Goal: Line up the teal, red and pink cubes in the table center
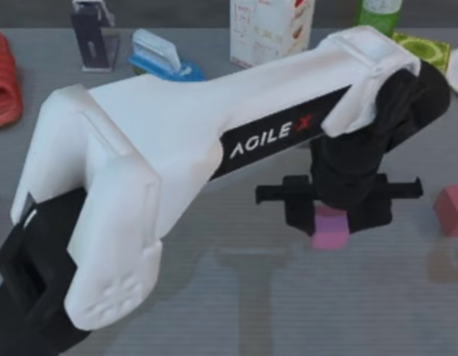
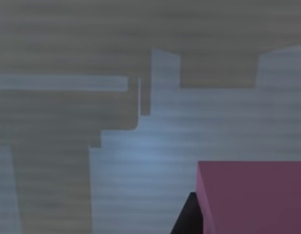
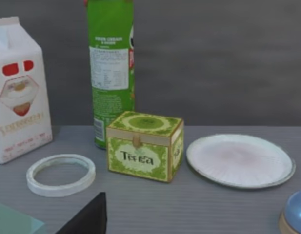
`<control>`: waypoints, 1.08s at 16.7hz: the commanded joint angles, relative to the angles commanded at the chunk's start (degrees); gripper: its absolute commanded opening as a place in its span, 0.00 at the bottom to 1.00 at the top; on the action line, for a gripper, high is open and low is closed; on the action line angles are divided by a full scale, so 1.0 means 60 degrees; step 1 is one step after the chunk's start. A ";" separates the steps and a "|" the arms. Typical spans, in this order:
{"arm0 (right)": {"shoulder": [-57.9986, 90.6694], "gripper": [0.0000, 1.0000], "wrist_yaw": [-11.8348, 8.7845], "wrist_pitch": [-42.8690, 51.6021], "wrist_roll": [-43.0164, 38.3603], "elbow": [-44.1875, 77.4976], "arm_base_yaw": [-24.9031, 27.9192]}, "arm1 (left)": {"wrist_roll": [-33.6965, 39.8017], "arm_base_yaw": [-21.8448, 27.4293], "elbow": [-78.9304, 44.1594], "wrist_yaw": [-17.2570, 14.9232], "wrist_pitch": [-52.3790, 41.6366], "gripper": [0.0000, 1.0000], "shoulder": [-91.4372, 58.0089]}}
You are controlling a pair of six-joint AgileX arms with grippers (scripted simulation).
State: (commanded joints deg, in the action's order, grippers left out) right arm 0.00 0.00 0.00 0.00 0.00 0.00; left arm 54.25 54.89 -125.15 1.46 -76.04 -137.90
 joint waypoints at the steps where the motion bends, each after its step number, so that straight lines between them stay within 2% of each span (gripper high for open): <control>1: 0.0000 1.00 0.0000 0.0000 0.0000 0.0000 0.0000 | 0.0004 -0.0009 0.0350 -0.0001 0.0405 0.00 -0.0024; 5: 0.0000 1.00 0.0000 0.0000 0.0000 0.0000 0.0000 | 0.0004 -0.0008 0.1552 0.0001 0.1693 0.00 -0.0149; 9: 0.0000 1.00 0.0000 0.0000 0.0000 0.0000 0.0000 | 0.0008 -0.0001 0.1637 0.0002 0.1781 0.00 -0.0174; 18: 0.0000 1.00 0.0000 0.0000 0.0000 0.0000 0.0000 | 0.0008 -0.0001 0.1637 0.0002 0.1781 0.68 -0.0174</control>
State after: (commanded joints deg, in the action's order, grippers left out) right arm 0.00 0.00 0.00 0.00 0.00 0.00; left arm 54.30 54.89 -115.33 1.47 -65.36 -138.94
